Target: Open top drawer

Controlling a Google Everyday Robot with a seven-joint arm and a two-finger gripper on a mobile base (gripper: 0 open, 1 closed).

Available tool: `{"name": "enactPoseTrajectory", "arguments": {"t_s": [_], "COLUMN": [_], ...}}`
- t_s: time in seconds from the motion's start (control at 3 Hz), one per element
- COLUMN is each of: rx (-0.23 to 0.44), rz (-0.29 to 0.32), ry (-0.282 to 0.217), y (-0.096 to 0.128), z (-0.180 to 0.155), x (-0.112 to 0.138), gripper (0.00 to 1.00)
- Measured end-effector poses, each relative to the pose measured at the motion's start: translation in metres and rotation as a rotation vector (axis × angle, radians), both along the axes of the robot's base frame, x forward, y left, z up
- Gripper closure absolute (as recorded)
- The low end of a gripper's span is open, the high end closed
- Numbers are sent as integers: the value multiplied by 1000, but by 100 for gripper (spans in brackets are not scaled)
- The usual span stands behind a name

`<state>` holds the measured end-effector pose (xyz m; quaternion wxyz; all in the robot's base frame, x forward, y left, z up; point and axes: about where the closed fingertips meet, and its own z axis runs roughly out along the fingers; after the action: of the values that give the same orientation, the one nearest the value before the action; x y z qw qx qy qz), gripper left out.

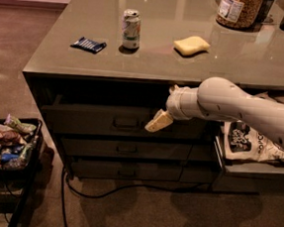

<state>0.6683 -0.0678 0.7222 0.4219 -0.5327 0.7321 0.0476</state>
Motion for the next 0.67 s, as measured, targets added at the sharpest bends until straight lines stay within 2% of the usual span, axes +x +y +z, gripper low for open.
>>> {"name": "enactPoseTrajectory", "arguments": {"t_s": [0.33,0.67], "rx": [0,0], "rz": [0,0], "ry": [0,0], "y": [0,0], "z": [0,0], "x": [0,0], "gripper": [19,42]}}
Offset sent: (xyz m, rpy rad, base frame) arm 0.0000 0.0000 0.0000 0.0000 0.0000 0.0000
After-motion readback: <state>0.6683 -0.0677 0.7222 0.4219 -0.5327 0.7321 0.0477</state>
